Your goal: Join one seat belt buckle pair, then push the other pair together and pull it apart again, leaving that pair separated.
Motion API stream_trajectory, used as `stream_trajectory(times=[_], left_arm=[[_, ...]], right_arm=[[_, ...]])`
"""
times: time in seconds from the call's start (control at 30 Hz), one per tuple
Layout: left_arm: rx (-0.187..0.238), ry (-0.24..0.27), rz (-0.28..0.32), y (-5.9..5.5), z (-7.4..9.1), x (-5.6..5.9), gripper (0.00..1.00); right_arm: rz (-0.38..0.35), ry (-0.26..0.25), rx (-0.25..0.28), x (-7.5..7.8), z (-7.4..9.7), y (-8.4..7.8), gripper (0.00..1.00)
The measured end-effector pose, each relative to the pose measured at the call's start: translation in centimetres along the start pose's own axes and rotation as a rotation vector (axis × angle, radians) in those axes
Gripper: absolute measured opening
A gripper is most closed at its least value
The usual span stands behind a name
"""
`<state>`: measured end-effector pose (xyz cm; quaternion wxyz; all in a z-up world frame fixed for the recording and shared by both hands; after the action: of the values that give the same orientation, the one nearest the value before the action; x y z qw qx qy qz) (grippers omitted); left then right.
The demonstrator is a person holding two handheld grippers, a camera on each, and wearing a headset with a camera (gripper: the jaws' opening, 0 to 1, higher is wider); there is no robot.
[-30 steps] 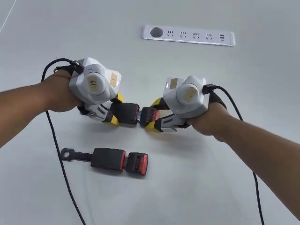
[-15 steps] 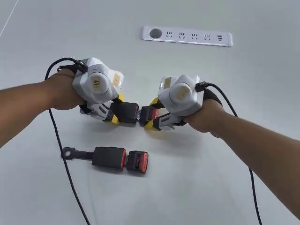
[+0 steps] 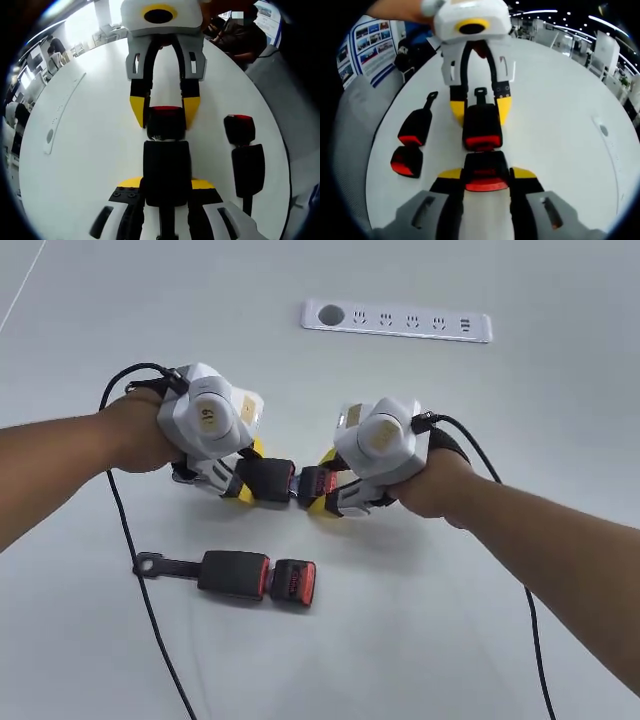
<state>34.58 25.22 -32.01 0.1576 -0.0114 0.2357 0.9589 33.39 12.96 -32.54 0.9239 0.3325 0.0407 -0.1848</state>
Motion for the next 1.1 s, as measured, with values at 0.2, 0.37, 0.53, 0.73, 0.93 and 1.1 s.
stream_trajectory(times=[0.2, 0.37, 0.53, 0.73, 0.93, 1.1], left_arm=[[0.010, -0.003, -0.005, -0.1, 0.1, 0.0, 0.33], [0.014, -0.004, 0.002, -0.2, 0.1, -0.1, 0.33], [0.014, -0.002, 0.003, -0.2, 0.1, -0.2, 0.33], [0.014, 0.000, 0.015, -0.2, 0.1, -0.2, 0.33], [0.005, 0.001, 0.020, 0.8, 0.7, 0.5, 0.33], [0.005, 0.003, 0.023, 1.1, 0.9, 0.7, 0.33]], right_arm=[[-0.004, 0.002, 0.008, 0.1, 0.3, -0.3, 0.34], [0.005, 0.003, -0.003, 0.2, 0.6, -0.5, 0.34], [0.005, 0.012, 0.004, 0.5, 0.9, -0.8, 0.34], [-0.003, 0.009, 0.008, 0.5, 1.0, -0.9, 0.35], [-0.010, -0.004, 0.007, 0.5, 1.8, -1.7, 0.35], [-0.019, -0.013, -0.003, 0.9, 2.6, -2.6, 0.35]])
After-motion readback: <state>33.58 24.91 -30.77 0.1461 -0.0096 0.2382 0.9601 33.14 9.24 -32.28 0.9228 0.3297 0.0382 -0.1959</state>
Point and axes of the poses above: the centre of the closed fingertips' face, and the gripper's own axes: z roughly backward along the fingers, x roughly to its right, y roughly out of its top, the point moved 6 cm from there along z, roughly backward along the fingers, and after that the axes turned 14 degrees about -z, right-handed, at the moved point
